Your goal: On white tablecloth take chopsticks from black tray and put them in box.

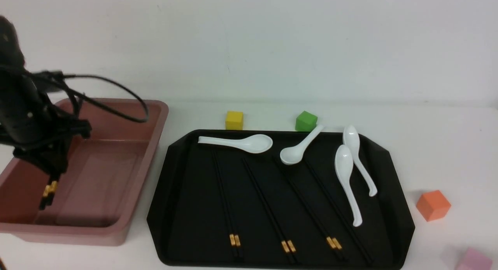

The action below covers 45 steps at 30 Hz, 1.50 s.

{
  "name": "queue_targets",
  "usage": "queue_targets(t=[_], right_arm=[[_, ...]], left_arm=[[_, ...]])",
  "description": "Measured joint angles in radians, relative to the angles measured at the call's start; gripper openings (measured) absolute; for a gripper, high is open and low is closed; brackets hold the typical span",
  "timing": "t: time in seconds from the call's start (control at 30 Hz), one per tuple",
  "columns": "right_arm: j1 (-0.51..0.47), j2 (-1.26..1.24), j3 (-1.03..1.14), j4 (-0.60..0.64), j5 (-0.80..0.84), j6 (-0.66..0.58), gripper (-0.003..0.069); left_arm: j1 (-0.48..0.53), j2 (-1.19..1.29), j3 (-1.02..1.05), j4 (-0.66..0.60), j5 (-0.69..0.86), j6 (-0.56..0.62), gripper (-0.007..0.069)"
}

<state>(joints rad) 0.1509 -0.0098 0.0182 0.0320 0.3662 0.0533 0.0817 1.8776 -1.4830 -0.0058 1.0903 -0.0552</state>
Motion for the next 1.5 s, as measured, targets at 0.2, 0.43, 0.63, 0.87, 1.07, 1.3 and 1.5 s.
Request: queue_targets(t=[0.2, 0.43, 0.63, 0.87, 1.07, 1.3, 1.5], right_arm=[[0.0, 0.0, 0.0, 0.0, 0.0, 0.0, 0.0242], [0.0, 0.0, 0.0, 0.0, 0.0, 0.0, 0.0242], [0.0, 0.0, 0.0, 0.0, 0.0, 0.0, 0.0242], [0.0, 0.0, 0.0, 0.0, 0.0, 0.0, 0.0242], [0.0, 0.0, 0.0, 0.0, 0.0, 0.0, 0.0242], [0.0, 0.0, 0.0, 0.0, 0.0, 0.0, 0.0242], [0.0, 0.0, 0.0, 0.0, 0.0, 0.0, 0.0242]], left_arm=[[0.0, 0.11, 0.0, 0.006, -0.051, 0.034, 0.0116], [0.0, 0.133, 0.0, 0.029, -0.055, 0.019, 0.0153], [0.0, 0.09, -0.034, 0.046, 0.019, -0.016, 0.0224], [0.0, -0.05, -0.061, 0.04, 0.107, -0.037, 0.0216], [0.0, -0.214, -0.034, -0.057, 0.129, -0.032, 0.002], [0.0, -0.625, 0.279, -0.309, 0.098, 0.086, -0.0013], [0.0, -1.029, 0.663, -0.487, -0.176, 0.217, -0.0013]])
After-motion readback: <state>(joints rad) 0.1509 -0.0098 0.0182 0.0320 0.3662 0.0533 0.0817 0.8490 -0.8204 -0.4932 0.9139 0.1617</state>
